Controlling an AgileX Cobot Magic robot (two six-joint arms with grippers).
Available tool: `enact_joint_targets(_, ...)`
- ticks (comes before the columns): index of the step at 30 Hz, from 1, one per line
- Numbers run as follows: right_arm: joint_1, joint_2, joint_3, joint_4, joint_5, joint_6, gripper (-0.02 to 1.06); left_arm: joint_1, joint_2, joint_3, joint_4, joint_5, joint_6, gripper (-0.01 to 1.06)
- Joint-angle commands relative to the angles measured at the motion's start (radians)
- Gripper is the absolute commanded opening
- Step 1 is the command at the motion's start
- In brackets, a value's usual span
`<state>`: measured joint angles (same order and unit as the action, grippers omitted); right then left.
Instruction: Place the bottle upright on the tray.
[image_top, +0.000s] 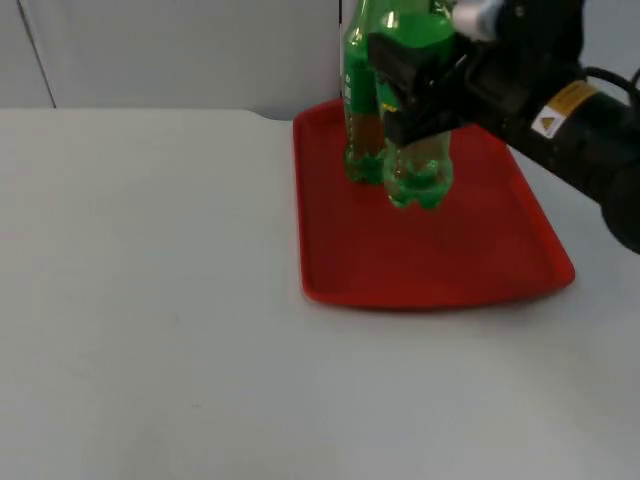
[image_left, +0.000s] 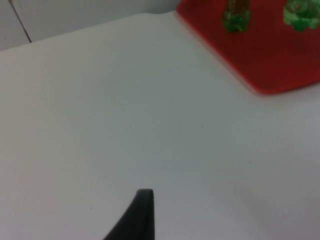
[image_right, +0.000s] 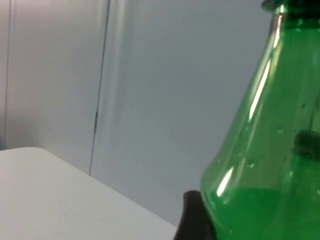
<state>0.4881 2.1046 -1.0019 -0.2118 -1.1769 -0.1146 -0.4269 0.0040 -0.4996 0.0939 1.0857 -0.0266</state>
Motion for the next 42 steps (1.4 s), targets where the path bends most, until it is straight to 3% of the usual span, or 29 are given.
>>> enact_joint_targets(1,-0.004,0.054,-0.084,-0.018,-0.044,-0.006,0.0,-0.002,-0.004,0.006,0.0,-0.012,-0.003,1.05)
enact_joint_targets(6,-0.004,0.115,-0.175,-0.023,-0.044,0.04,0.0,-0.002,-0.004,0.006,0.0,-0.012,-0.003,1.05)
enact_joint_targets(12,-0.004,0.19,-0.263,-0.056,-0.044,0.029,0.0,-0.002,-0.004,0.006,0.0,-0.012,-0.003,1.05)
enact_joint_targets(18,-0.004,0.245,-0.287,-0.046,-0.044,-0.027,0.0,-0.002,-0.004,0.006,0.0,-0.012,-0.003,1.05)
enact_joint_targets(34,-0.004,0.315,-0.317,-0.057,-0.044,-0.025,0.0,-0.002,-0.004,0.006,0.0,-0.012,-0.003,1.05)
enact_joint_targets(42,-0.004,0.325,-0.315,-0.054,-0.044,0.044,0.0,-0.002,-0.004,0.006,0.0,-0.012,-0.003,1.05)
